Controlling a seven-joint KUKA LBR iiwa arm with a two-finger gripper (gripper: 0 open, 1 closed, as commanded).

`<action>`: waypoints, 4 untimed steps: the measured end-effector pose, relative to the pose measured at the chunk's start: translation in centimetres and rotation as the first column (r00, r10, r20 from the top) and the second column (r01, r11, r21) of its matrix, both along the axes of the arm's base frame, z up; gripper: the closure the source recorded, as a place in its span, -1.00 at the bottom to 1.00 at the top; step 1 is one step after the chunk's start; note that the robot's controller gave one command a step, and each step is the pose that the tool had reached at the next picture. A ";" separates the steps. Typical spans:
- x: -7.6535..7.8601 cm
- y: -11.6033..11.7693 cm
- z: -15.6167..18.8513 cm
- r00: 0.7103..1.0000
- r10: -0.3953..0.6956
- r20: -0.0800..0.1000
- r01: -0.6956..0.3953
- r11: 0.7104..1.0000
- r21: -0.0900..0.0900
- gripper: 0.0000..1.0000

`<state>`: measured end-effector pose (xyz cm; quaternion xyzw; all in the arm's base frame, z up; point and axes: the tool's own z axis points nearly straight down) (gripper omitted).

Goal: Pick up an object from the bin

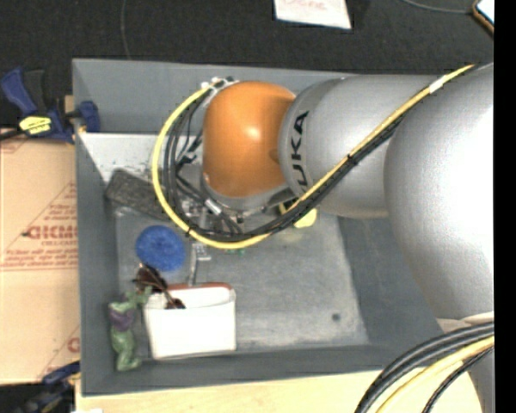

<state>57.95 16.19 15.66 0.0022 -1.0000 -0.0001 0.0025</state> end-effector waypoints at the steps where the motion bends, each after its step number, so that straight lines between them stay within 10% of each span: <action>1: 0.2 -0.1 0.5 1.000 -0.005 0.008 0.005 1.000 0.001 -1.00; 2: 3.5 -0.4 -8.6 0.957 0.292 0.009 -0.292 0.957 -0.001 -1.00; 3: 1.8 0.6 -3.3 0.989 -0.146 0.015 0.146 0.989 0.005 -1.00; 4: 2.8 1.6 -5.3 0.872 0.490 0.011 -0.490 0.872 -0.001 -1.00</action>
Offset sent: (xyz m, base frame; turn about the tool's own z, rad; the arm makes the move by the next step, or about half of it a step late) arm 0.0339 -0.0022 -0.0866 -0.3012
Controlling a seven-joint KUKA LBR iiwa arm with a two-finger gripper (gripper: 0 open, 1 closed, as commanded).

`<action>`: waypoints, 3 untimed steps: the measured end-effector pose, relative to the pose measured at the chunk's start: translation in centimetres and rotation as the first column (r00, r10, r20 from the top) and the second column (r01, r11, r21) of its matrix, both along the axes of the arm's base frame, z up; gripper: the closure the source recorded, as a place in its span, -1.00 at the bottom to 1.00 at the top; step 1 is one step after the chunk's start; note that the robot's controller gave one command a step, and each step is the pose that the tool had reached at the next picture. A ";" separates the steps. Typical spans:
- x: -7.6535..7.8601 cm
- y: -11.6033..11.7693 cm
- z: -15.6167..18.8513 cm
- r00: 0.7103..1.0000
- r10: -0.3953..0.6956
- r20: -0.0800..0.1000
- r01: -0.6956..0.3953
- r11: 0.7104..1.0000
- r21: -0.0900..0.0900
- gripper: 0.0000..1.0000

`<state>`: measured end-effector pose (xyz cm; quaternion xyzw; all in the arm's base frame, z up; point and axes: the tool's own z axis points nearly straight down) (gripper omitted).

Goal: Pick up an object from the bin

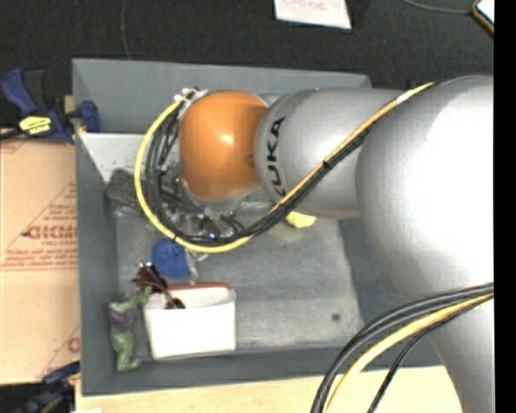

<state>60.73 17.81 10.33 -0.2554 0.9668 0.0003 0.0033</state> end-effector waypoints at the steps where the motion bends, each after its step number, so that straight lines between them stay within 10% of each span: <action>1: 1.2 -0.8 -3.3 0.998 -0.066 0.006 0.066 0.998 0.003 -1.00; 2: 1.6 -0.8 -3.2 0.943 0.333 0.010 -0.333 0.943 -0.001 1.00; 3: 1.6 -0.8 -3.2 0.943 0.332 0.009 -0.332 0.943 0.000 1.00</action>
Offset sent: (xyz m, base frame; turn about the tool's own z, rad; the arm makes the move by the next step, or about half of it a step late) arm 0.0143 -0.0073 -0.0333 -0.3447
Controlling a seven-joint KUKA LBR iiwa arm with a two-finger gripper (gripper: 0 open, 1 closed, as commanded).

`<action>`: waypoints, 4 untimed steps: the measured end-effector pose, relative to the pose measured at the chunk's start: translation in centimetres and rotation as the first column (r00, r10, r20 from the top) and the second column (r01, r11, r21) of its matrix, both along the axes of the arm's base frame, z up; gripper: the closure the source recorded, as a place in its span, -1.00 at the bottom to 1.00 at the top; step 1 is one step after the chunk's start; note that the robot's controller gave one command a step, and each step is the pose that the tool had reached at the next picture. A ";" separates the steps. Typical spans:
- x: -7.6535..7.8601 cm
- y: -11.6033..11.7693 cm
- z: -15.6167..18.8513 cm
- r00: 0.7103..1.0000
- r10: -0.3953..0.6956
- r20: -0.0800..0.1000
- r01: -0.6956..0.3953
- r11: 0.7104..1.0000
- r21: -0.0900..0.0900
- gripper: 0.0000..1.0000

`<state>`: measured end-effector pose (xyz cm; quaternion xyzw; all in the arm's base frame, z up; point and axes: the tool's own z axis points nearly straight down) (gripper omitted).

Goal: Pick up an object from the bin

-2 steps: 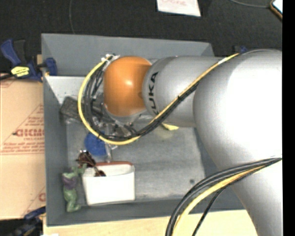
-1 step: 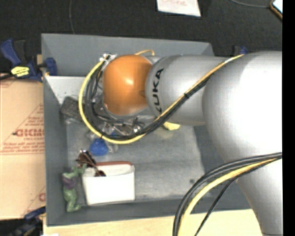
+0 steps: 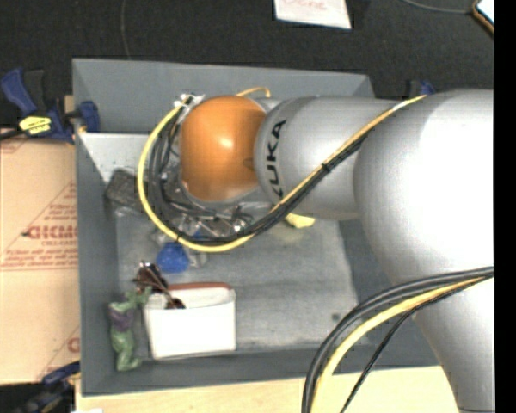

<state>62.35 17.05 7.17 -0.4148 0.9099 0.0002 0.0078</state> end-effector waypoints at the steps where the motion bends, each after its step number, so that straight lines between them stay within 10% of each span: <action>1: 0.0 0.0 0.1 1.000 -0.003 0.001 0.003 1.000 0.001 1.00; 4: -0.1 -0.1 2.5 1.000 -0.010 -0.003 0.010 1.000 0.004 1.00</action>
Offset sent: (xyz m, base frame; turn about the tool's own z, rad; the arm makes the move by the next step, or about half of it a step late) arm 0.0000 0.0002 0.0043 0.0015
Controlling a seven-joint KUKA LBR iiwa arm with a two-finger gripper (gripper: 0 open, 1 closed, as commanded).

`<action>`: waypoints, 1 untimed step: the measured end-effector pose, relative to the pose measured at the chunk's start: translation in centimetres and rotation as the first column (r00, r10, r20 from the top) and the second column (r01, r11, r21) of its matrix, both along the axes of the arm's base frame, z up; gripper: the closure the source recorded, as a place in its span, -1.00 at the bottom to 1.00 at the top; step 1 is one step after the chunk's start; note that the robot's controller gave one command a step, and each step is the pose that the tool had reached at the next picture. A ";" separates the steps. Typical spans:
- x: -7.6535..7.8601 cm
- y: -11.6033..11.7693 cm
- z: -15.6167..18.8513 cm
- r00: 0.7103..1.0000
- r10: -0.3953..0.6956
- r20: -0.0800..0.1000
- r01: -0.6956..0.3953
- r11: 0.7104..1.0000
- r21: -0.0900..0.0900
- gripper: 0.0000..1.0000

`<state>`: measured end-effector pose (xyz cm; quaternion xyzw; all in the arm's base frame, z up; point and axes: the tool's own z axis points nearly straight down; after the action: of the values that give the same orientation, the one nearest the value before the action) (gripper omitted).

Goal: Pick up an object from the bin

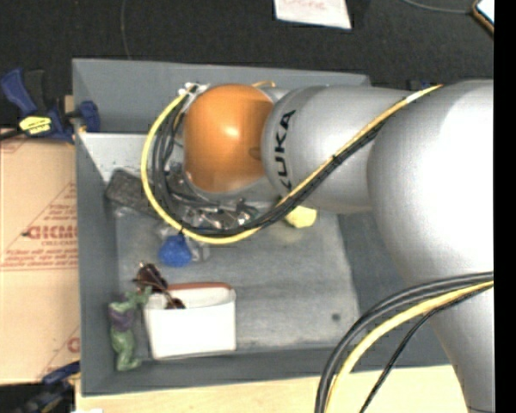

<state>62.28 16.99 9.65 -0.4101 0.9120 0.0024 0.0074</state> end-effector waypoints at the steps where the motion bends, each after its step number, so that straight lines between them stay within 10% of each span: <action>1: 0.2 0.0 3.0 1.000 -0.003 0.006 0.003 1.000 0.001 1.00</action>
Offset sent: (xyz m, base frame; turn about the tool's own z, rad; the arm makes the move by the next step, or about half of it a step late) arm 0.0016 0.0002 0.0452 0.0019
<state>62.47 17.00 12.61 -0.4088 0.9126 0.0016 0.0106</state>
